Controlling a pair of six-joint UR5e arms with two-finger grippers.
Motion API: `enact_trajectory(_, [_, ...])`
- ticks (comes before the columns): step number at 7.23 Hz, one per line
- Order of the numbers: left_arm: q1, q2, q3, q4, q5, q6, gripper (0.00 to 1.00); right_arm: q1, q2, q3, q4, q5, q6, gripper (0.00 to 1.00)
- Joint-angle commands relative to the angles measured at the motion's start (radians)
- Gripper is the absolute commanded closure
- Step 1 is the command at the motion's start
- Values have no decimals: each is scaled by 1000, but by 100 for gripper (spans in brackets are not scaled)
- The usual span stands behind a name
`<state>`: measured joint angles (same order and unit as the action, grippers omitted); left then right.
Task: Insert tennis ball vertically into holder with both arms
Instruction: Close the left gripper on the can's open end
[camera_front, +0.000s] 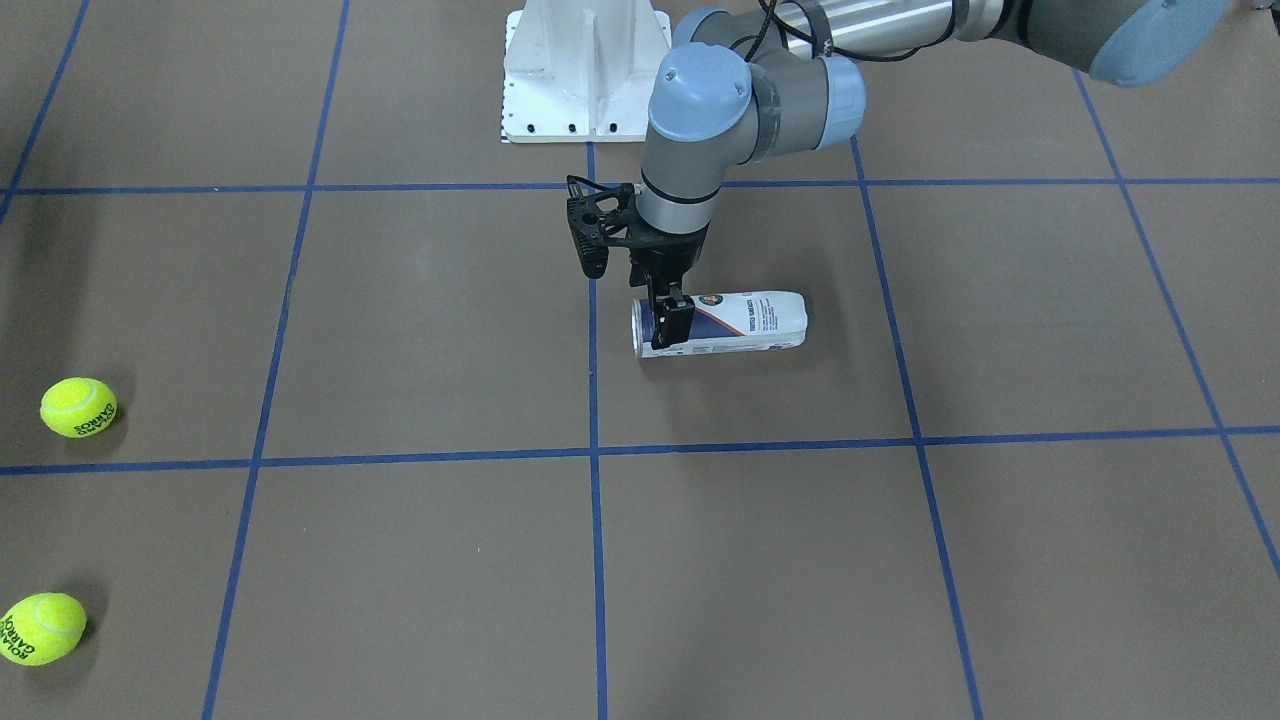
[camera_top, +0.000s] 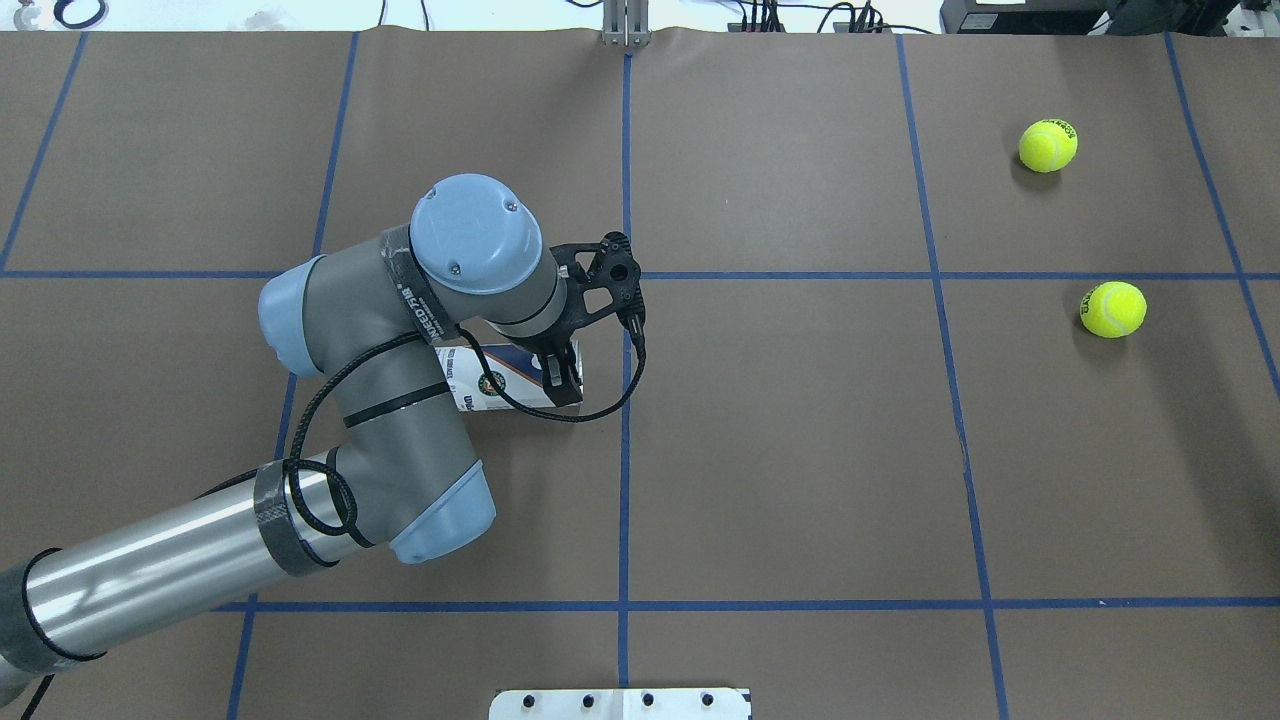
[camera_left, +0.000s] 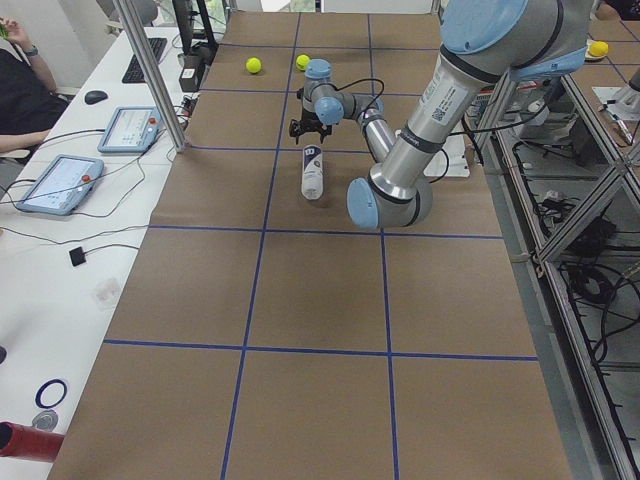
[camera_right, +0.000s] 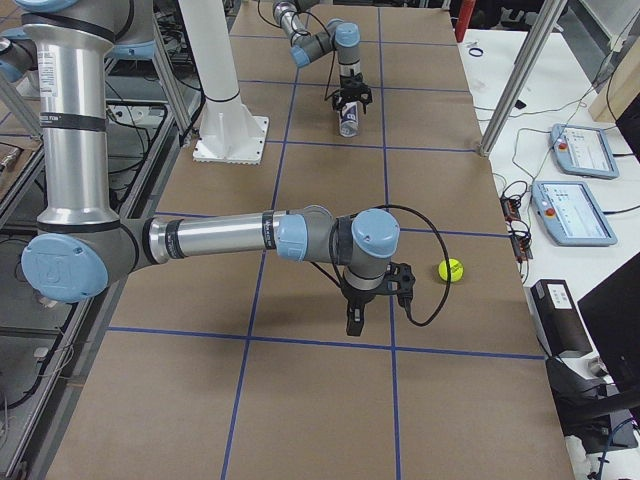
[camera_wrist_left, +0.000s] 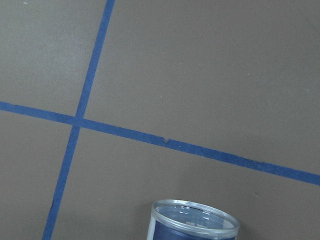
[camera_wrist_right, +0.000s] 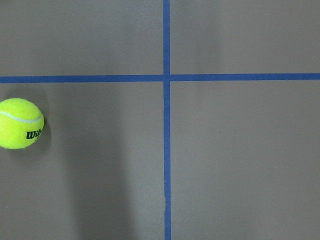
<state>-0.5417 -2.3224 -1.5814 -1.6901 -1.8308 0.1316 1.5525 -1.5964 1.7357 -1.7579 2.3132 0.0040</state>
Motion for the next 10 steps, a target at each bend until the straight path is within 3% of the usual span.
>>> enact_trajectory(1, [25,-26,41,-17,53,29,1,0,4,-7,0,0,1,0])
enact_trajectory(10, [62,-25,83,-5,65,49,1,0,3,-10,-2,0,-1,0])
